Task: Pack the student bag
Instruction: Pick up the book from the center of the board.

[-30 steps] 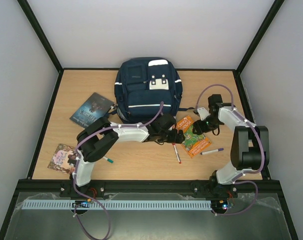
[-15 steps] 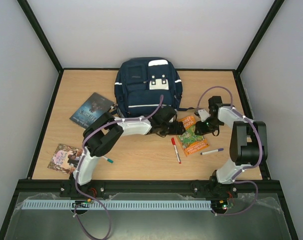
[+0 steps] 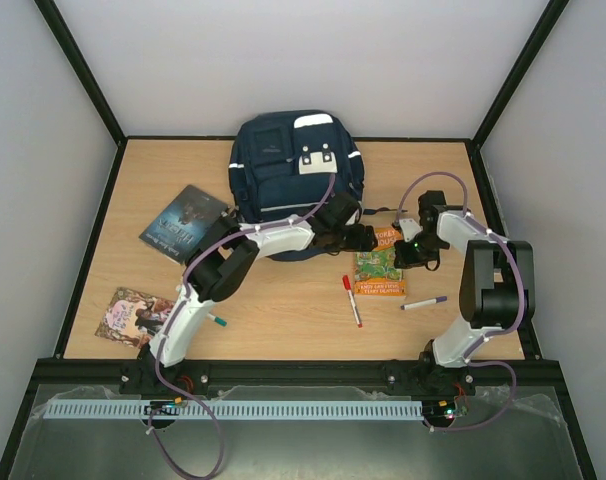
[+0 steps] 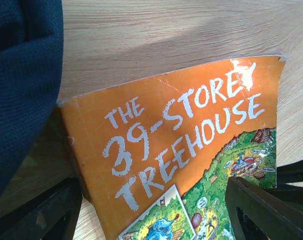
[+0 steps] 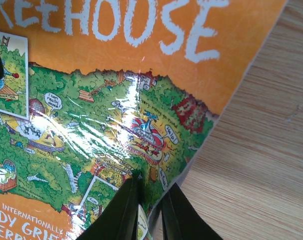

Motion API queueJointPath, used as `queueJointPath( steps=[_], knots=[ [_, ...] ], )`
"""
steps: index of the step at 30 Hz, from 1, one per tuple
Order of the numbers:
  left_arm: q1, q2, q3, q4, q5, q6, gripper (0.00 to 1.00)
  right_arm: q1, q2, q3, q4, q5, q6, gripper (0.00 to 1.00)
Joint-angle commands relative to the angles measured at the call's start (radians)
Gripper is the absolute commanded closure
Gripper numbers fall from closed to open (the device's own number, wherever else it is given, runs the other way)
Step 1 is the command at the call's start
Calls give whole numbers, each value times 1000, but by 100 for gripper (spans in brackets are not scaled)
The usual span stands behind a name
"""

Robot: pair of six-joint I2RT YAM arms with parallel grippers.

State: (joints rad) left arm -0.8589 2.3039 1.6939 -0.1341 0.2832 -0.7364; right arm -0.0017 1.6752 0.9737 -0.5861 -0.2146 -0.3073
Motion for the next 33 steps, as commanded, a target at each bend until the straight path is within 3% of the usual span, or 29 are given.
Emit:
queueJointPath(
  steps=[1, 11, 16, 18, 22, 26, 33],
  knots=[
    [12, -7, -39, -25, 30, -16, 18, 26, 140, -82, 36, 58, 4, 91],
    [31, -184, -280, -5, 45, -61, 17, 21, 163, -95, 49, 79, 24, 92],
    [31, -216, -369, 30, 53, -75, 17, 11, 175, -98, 62, 106, 37, 79],
    [33, -208, -373, 36, 59, -79, 17, 3, 173, -95, 66, 115, 47, 78],
    [33, -183, -365, 79, 84, -94, 18, -15, 180, -95, 56, 91, 44, 89],
    [32, -138, -333, 108, 121, -115, 18, -31, 199, -101, 52, 96, 44, 91],
    [28, -61, -261, 120, 151, -136, 18, -51, 196, -96, 42, 90, 55, 76]
  ],
)
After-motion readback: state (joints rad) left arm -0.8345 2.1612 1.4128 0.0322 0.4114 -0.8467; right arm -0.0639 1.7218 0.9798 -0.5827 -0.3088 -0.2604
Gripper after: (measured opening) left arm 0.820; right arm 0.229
